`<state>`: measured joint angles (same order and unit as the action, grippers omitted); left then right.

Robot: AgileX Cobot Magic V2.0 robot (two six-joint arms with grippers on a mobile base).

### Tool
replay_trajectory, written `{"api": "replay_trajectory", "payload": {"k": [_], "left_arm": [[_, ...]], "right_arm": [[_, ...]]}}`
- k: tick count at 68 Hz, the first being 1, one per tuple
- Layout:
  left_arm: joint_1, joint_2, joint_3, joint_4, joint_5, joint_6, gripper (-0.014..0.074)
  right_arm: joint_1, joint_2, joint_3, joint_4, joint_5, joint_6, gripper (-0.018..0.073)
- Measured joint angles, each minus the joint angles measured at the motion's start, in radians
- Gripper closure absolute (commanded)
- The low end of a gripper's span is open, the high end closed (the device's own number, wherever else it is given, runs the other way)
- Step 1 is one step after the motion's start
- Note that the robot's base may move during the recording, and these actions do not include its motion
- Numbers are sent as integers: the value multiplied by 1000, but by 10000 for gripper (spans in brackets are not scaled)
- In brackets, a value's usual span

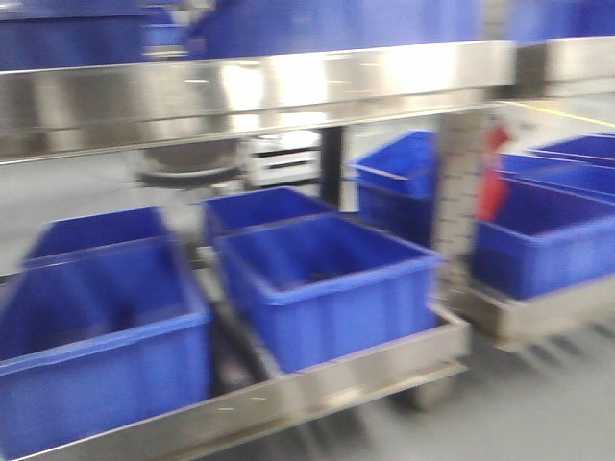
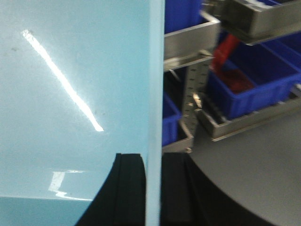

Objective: Move two blue bins to right shelf middle
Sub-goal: 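Hold the bins in both grippers while driving away from the shelf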

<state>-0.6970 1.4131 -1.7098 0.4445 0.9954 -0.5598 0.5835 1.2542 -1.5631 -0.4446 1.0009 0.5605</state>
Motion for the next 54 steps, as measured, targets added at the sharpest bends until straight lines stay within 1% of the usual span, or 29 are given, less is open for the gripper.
{"api": "replay_trajectory", "payload": {"k": [54], "left_arm": [[0, 0, 0, 0, -2, 0, 707]], "right_arm": [[0, 0, 0, 0, 2, 0, 726]]}}
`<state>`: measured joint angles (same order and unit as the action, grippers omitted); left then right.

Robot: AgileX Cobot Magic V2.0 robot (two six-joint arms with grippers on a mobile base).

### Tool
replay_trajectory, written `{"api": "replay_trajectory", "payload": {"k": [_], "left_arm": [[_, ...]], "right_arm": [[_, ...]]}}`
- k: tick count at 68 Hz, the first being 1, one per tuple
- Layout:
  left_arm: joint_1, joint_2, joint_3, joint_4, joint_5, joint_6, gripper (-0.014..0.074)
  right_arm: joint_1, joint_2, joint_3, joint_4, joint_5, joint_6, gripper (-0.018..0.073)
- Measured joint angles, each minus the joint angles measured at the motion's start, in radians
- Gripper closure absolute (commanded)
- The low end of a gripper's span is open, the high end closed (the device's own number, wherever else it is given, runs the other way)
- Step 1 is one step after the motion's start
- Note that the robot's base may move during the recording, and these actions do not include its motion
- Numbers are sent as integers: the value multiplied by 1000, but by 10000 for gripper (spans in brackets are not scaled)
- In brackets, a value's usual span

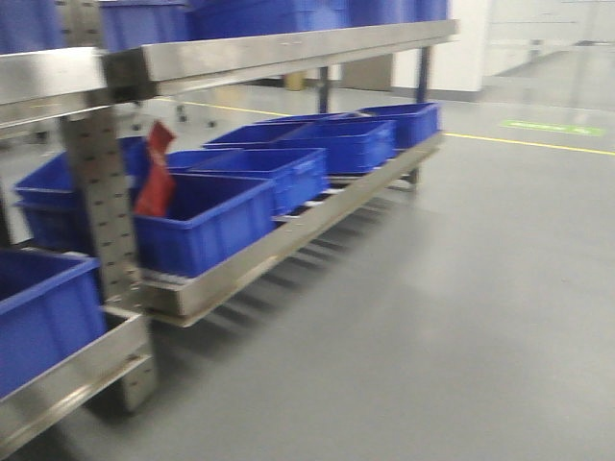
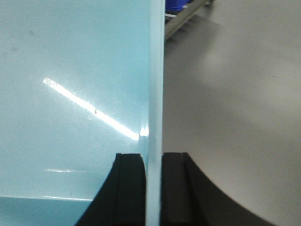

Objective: Move two blue bins to right shelf middle
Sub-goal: 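Hold the bins in both grippers while driving away from the shelf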

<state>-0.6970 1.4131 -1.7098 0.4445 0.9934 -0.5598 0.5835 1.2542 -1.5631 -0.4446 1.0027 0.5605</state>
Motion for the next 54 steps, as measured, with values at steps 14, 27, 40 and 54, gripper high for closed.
{"api": "replay_trajectory", "payload": {"k": [14, 27, 40, 54], "left_arm": [[0, 0, 0, 0, 0, 0, 707], [0, 0, 0, 0, 0, 0, 707], [0, 0, 0, 0, 0, 0, 707], [0, 0, 0, 0, 0, 0, 707]], "right_arm": [[0, 0, 0, 0, 0, 0, 726], [0, 0, 0, 0, 0, 0, 726], [0, 0, 0, 0, 0, 0, 726], [0, 0, 0, 0, 0, 0, 726]]}}
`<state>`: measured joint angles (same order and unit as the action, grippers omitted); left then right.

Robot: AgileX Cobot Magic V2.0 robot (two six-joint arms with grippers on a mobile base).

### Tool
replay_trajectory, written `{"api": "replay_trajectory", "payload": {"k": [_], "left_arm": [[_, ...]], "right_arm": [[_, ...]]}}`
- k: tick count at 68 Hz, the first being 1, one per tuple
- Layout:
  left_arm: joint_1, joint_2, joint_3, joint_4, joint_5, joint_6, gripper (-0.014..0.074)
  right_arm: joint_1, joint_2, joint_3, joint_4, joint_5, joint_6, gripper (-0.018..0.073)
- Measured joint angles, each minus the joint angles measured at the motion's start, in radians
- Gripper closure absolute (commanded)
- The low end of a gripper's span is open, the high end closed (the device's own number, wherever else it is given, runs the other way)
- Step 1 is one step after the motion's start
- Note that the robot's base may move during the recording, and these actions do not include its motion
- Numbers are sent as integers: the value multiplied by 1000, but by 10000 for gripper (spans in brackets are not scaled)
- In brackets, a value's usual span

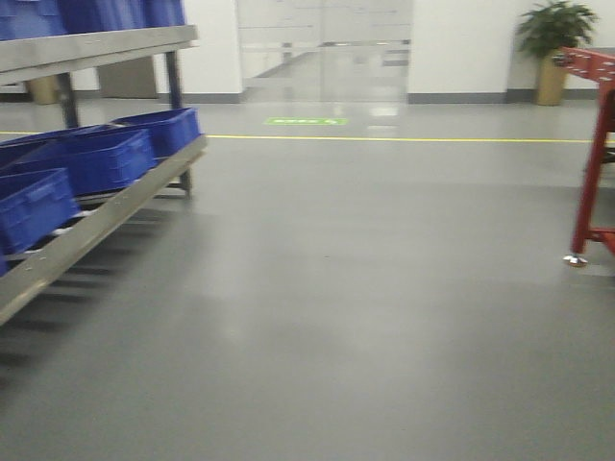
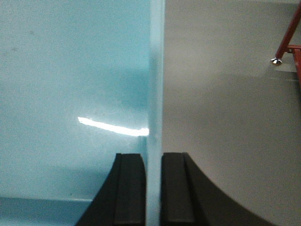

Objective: Move two blue bins to right shelf middle
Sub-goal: 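Hold the bins in both grippers while driving away from the shelf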

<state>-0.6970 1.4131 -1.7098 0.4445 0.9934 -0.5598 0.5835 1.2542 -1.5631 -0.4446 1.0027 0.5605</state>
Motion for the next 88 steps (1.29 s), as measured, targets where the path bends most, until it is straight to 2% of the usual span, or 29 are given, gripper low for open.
{"api": "replay_trajectory", "payload": {"k": [88], "left_arm": [[0, 0, 0, 0, 0, 0, 707]], "right_arm": [[0, 0, 0, 0, 2, 0, 726]]}}
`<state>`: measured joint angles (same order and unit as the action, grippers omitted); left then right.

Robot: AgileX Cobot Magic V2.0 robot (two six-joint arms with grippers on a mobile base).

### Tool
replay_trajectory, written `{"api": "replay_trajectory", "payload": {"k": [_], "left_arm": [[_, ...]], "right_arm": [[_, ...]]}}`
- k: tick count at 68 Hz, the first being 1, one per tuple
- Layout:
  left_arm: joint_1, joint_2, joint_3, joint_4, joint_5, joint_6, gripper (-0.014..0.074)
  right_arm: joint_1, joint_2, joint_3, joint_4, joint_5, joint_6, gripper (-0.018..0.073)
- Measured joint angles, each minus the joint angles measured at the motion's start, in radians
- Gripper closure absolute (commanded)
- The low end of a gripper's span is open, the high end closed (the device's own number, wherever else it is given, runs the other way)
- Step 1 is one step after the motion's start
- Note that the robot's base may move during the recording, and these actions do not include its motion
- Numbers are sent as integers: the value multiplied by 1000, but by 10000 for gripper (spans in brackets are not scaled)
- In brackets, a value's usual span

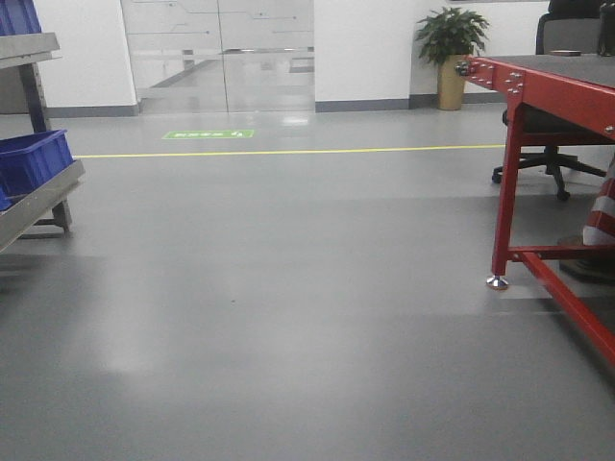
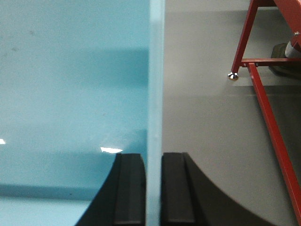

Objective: Move two blue bins to right shelf middle
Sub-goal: 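Hold the bins in both grippers while driving away from the shelf, then hold the bins while driving to the shelf with the red bag bin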

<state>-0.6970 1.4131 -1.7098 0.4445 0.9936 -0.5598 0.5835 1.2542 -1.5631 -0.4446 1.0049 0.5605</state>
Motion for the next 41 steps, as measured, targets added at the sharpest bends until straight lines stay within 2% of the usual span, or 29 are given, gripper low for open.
{"api": "replay_trajectory", "payload": {"k": [41], "left_arm": [[0, 0, 0, 0, 2, 0, 707]], "right_arm": [[0, 0, 0, 0, 0, 0, 726]]}}
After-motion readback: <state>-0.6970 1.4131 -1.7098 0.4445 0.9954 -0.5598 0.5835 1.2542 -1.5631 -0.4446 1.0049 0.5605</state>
